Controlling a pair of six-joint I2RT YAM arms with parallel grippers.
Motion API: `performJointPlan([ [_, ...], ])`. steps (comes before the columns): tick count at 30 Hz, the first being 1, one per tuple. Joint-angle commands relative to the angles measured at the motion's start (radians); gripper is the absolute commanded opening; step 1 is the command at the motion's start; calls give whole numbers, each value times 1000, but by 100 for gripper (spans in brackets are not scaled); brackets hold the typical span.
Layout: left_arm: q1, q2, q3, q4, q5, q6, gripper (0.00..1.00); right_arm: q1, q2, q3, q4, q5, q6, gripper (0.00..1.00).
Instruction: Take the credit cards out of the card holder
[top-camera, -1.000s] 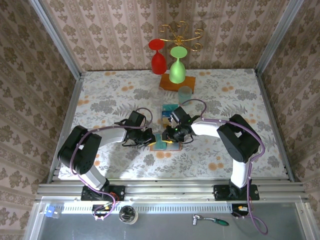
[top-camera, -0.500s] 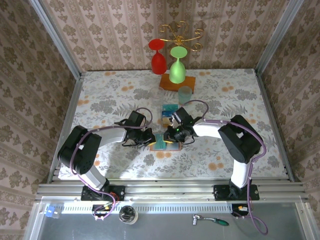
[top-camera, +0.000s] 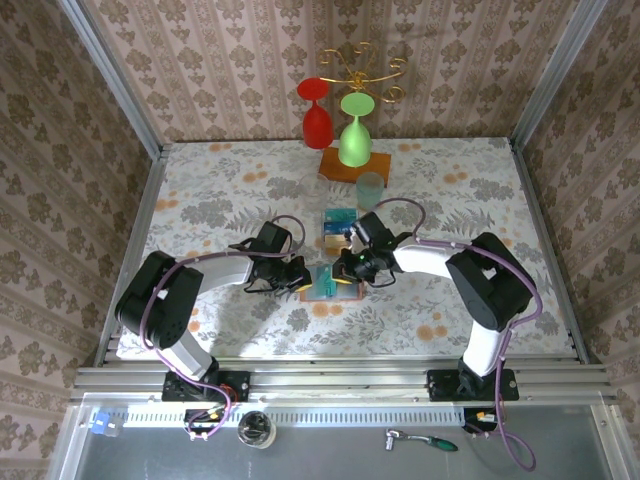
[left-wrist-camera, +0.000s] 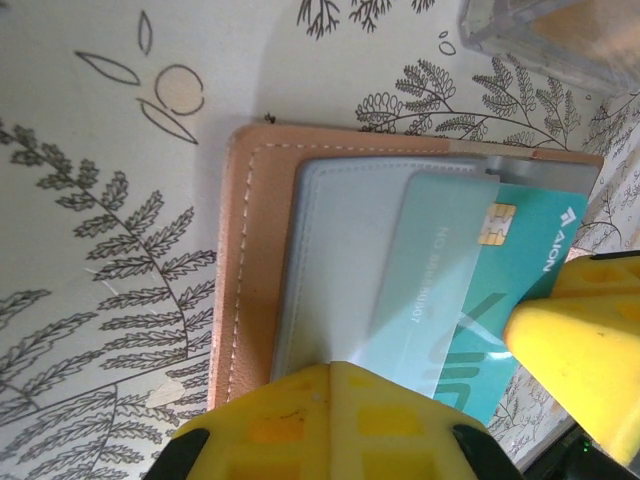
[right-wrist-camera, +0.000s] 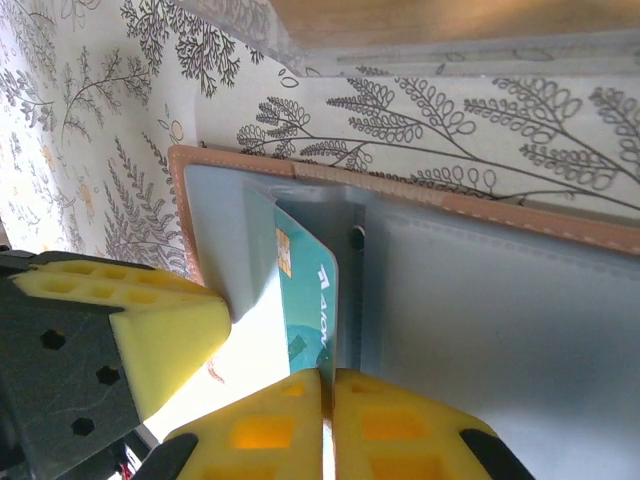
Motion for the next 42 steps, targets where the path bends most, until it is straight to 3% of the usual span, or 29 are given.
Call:
performJointPlan([
  [1,-4,0,-9,-41,-17,16,0,-12,-38,-15,-58,23,-29,10],
  [15,-2,-22,-1,-31,-9,11,0,-18,-91,25,-157,52,-78,8],
  [23,0,-53,13,-35,-12,9,2,-28,-117,120,-332,106,-215,7],
  [33,5,-101,10,-58,-24,6,5,-31,-130,297,-612,222,-653,5],
  [42,22,-168,-5,-102,-38,16,6,-29,-97,428,-758,456,-1028,3],
])
